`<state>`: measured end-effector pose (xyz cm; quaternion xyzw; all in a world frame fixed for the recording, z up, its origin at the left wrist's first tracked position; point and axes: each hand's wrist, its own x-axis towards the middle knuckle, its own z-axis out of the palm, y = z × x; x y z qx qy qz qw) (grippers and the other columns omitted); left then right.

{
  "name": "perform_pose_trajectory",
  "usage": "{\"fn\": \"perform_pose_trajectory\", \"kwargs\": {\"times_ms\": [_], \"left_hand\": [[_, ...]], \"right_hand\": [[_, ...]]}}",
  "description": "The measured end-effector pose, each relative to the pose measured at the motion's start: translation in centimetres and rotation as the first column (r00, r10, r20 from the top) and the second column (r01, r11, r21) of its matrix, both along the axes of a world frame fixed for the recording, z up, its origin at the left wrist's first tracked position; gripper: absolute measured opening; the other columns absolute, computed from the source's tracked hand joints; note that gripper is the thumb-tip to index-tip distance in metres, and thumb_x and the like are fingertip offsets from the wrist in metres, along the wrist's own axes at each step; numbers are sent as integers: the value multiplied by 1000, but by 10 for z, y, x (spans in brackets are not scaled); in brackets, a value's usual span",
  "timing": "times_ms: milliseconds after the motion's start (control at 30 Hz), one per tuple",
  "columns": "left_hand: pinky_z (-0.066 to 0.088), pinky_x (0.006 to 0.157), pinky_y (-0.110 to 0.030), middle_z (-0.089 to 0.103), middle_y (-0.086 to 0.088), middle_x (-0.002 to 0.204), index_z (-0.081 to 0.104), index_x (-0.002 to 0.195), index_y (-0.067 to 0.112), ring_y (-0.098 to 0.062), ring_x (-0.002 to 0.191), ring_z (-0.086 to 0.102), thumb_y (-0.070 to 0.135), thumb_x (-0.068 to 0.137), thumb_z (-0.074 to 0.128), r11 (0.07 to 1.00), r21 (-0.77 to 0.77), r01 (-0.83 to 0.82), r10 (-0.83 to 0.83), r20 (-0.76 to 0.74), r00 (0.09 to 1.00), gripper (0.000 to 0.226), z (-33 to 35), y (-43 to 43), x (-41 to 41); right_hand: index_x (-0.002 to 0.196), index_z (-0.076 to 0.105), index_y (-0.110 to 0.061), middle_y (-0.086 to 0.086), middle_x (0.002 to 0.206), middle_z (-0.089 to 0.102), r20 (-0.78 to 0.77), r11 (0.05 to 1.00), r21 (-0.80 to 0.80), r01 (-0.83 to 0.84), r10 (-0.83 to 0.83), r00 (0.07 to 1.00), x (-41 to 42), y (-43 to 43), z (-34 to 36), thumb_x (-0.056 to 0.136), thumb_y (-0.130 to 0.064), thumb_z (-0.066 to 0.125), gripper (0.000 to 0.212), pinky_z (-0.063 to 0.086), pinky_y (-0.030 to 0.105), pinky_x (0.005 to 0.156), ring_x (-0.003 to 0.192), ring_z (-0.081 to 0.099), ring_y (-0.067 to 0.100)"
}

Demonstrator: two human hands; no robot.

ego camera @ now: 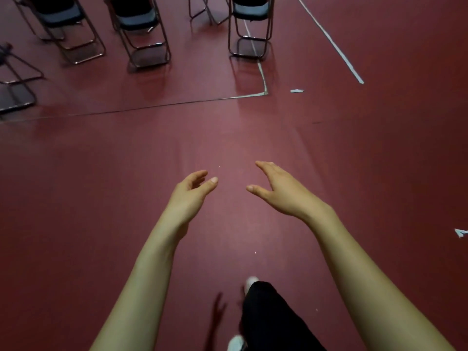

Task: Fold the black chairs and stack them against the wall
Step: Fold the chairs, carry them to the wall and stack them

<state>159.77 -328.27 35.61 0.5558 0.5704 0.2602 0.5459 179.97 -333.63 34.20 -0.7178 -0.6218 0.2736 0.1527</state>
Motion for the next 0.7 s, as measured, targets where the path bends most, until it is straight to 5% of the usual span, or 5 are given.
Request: {"fn": "perform_pose_trajectory", "kwargs": {"times_ms": [267, 467, 567, 700], "left_hand": [[38, 94, -26, 58, -7, 134, 53, 136, 12, -10, 113, 53, 24, 92, 63, 999, -22, 40, -40, -29, 999, 46, -9, 269, 100], [39, 90, -26, 58, -6, 132, 50, 137, 16, -13, 113, 55, 24, 92, 64, 994, 39, 99, -94, -112, 989, 48, 2, 459, 166], [42, 92, -27, 61, -7, 128, 52, 134, 16, -17, 110, 58, 27, 91, 65, 978, 102, 181, -146, -283, 948, 46, -9, 561, 199], [42, 102, -34, 59, -10, 131, 53, 134, 14, -25, 119, 56, 32, 89, 66, 906, 94, 412, -293, -561, 774, 50, -41, 696, 256]], "right_hand": [[151, 18, -16, 4, 157, 21, -43, 996, -28, 88, -89, 995, 113, 249, -24, 93, -42, 54, 73, 21, 39, 117, 145, 20, 17], [149, 27, -11, 8, 155, 27, -33, 995, -23, 99, -100, 994, 192, 426, -8, 93, -37, 57, 68, 16, 24, 113, 143, 24, 18], [139, 45, -10, 8, 146, 43, 25, 996, 58, 73, -75, 997, 235, 513, -14, 93, -31, 59, 53, 19, 21, 111, 138, 35, 19], [127, 57, -10, 6, 132, 57, 85, 980, 173, 97, -112, 990, 292, 639, -43, 92, -24, 60, 38, 26, 27, 110, 132, 43, 21]]}}
